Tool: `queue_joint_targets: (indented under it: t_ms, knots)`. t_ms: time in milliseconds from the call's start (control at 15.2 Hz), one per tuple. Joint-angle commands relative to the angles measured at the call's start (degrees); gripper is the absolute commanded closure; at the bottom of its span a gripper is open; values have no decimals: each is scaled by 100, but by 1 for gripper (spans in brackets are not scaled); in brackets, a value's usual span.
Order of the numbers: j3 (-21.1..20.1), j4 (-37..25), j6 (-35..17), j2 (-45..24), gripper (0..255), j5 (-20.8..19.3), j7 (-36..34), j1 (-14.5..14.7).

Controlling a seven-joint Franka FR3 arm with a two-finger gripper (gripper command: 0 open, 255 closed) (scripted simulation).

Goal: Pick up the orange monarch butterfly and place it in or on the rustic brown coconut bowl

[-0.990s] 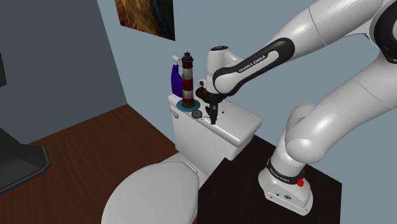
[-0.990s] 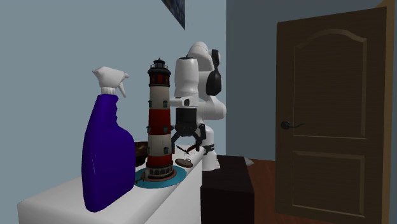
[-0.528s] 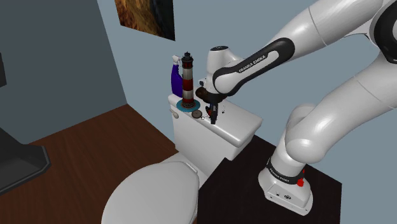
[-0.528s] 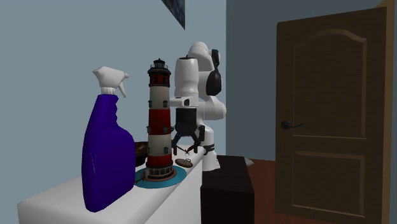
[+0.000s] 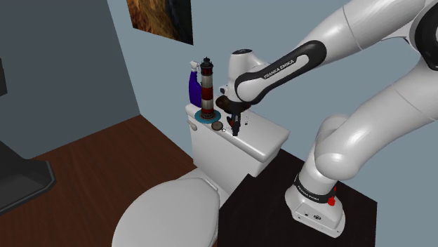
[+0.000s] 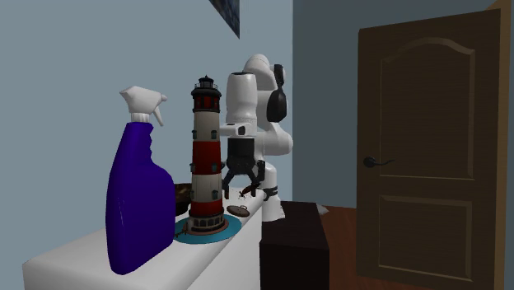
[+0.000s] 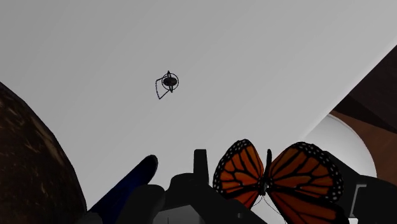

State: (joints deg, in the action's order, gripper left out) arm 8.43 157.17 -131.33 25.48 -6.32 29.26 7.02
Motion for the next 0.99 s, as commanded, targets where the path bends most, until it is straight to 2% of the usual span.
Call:
queue_joint_targets:
  t_ms: [0, 924]
  knots:
    - [-13, -76, 199, 123, 255, 6, 0, 0]
    - [-99, -783, 1495, 712, 255, 61, 18, 11]
